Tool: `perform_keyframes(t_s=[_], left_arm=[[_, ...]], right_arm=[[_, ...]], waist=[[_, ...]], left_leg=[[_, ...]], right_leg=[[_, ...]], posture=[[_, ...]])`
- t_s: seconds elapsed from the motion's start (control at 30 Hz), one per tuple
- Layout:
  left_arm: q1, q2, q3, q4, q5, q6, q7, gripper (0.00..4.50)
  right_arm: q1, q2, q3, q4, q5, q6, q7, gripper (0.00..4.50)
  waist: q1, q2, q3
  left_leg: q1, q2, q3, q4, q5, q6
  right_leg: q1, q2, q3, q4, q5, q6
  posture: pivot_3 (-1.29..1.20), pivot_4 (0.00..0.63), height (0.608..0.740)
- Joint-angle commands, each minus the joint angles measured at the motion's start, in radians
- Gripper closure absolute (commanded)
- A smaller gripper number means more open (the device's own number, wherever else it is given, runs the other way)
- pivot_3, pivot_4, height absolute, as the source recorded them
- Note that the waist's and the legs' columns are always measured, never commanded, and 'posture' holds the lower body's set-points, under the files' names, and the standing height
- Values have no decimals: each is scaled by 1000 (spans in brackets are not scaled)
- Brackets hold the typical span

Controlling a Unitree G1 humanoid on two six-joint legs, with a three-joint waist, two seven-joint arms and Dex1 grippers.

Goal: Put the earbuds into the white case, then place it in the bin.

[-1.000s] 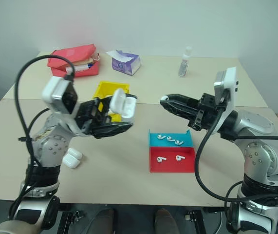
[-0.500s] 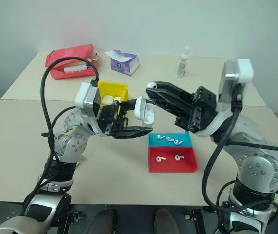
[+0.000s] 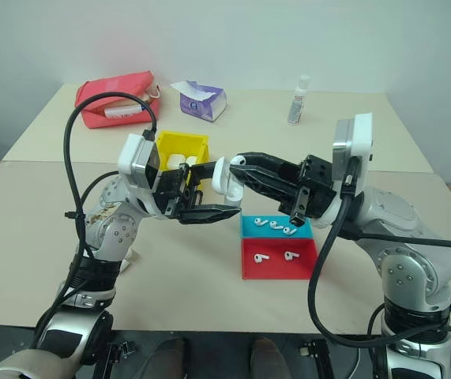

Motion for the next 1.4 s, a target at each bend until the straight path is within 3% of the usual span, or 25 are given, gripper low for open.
perform_keyframes(t_s=[0.03, 0.63, 1.03, 1.4], left_arm=[[-24, -4, 26, -17, -11, -37, -7, 1606], [-12, -2, 32, -25, -15, -53, -13, 1606], [-8, -1, 36, -57, -21, -38, 5, 1606], [-4, 2, 39, -45, -13, -40, 20, 1606]], right_arm=[[3, -18, 11, -4, -26, -30, 11, 3918], [-6, -34, 34, 22, -36, -43, 22, 3918], [-5, -49, 34, 25, -31, -45, 31, 46], [-7, -114, -29, 74, -32, -49, 53, 46]], waist=[[0, 0, 0], [0, 0, 0], [0, 0, 0], [1, 0, 0]], left_leg=[[0, 0, 0, 0, 0, 0], [0, 0, 0, 0, 0, 0], [0, 0, 0, 0, 0, 0], [0, 0, 0, 0, 0, 0]], right_leg=[[0, 0, 0, 0, 0, 0], [0, 0, 0, 0, 0, 0], [0, 0, 0, 0, 0, 0], [0, 0, 0, 0, 0, 0]], posture=[[0, 150, 740], [0, 150, 740], [0, 150, 740], [0, 150, 740]])
